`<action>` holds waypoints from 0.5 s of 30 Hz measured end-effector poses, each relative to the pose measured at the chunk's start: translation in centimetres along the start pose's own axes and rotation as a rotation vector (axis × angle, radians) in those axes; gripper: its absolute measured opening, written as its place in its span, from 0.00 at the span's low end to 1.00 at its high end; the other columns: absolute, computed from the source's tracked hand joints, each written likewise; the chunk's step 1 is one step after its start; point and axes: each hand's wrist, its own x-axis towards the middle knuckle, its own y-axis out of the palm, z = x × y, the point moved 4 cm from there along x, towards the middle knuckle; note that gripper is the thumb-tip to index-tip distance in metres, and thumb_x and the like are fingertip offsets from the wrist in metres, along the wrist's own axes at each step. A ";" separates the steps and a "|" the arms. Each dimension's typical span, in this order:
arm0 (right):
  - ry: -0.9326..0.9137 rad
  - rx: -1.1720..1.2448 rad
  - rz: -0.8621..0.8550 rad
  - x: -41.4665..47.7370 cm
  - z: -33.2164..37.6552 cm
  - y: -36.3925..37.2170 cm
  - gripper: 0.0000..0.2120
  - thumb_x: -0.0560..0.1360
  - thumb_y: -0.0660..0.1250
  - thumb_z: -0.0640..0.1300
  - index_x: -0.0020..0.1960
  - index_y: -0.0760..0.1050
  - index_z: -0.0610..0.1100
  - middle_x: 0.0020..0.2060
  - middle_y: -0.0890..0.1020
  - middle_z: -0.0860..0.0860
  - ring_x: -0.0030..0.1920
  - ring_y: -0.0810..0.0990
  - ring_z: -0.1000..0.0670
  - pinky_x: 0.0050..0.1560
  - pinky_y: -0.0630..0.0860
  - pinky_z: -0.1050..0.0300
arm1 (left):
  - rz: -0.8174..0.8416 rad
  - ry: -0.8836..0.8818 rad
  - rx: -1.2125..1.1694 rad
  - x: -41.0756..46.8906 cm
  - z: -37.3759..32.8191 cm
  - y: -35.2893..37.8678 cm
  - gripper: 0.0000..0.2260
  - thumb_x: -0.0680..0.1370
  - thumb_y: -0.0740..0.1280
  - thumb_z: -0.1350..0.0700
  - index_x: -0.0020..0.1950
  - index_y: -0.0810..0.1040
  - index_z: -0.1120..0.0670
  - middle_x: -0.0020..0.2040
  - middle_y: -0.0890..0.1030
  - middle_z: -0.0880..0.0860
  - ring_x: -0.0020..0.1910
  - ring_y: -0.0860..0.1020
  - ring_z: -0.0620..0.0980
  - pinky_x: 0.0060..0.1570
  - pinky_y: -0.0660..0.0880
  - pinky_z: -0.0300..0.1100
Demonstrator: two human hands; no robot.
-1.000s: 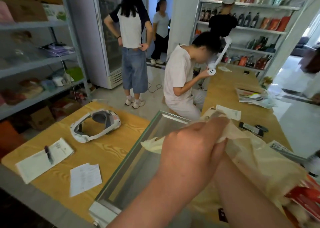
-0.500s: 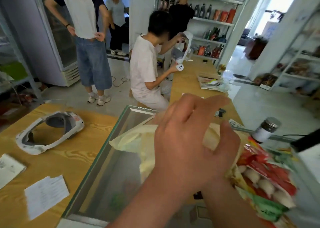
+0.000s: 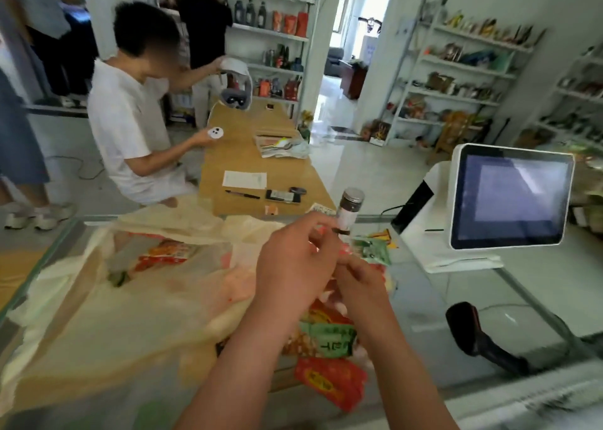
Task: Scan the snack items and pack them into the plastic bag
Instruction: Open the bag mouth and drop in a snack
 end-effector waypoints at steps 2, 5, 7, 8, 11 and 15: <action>-0.041 -0.009 -0.026 1.4 -0.9 -3.2 0.13 0.76 0.59 0.35 0.45 0.81 0.47 0.38 0.83 0.47 0.33 0.79 0.52 0.33 0.76 0.56 | -0.038 -0.052 0.004 0.8 0.0 2.0 0.07 0.78 0.64 0.51 0.49 0.80 0.41 0.34 0.78 0.43 0.32 0.75 0.40 0.36 0.74 0.39; -0.039 -0.056 -0.048 3.9 -3.1 -7.2 0.09 0.75 0.64 0.39 0.42 0.81 0.51 0.41 0.83 0.52 0.42 0.80 0.52 0.47 0.78 0.51 | -0.076 -0.129 0.066 1.3 -0.2 5.3 0.06 0.78 0.64 0.51 0.50 0.80 0.41 0.33 0.78 0.45 0.31 0.74 0.44 0.33 0.70 0.40; -0.008 -0.105 -0.002 5.4 -4.9 -9.1 0.06 0.75 0.66 0.42 0.45 0.79 0.51 0.45 0.82 0.54 0.46 0.80 0.54 0.50 0.77 0.54 | -0.097 -0.168 0.106 1.2 -0.7 7.2 0.06 0.79 0.64 0.51 0.49 0.80 0.42 0.34 0.77 0.45 0.32 0.75 0.46 0.33 0.69 0.40; 0.013 -0.141 0.019 6.1 -5.7 -9.9 0.04 0.75 0.66 0.44 0.47 0.78 0.51 0.47 0.81 0.53 0.47 0.79 0.55 0.49 0.75 0.57 | -0.113 -0.179 0.120 1.1 -1.0 8.0 0.06 0.79 0.64 0.51 0.48 0.80 0.42 0.33 0.77 0.45 0.32 0.75 0.47 0.34 0.70 0.42; 0.081 -0.248 0.087 7.8 -7.9 -11.3 0.13 0.74 0.69 0.49 0.55 0.73 0.47 0.52 0.79 0.52 0.49 0.77 0.52 0.45 0.70 0.59 | -0.175 -0.189 0.201 0.7 -2.0 9.9 0.07 0.78 0.64 0.52 0.47 0.81 0.44 0.30 0.77 0.47 0.31 0.76 0.48 0.34 0.74 0.45; 0.305 -0.118 0.293 8.3 -11.1 -10.7 0.25 0.68 0.72 0.56 0.61 0.69 0.49 0.52 0.78 0.48 0.48 0.80 0.48 0.38 0.76 0.58 | -0.207 -0.222 0.268 -0.8 -2.7 11.0 0.08 0.77 0.63 0.56 0.43 0.78 0.43 0.25 0.72 0.46 0.25 0.71 0.44 0.28 0.65 0.39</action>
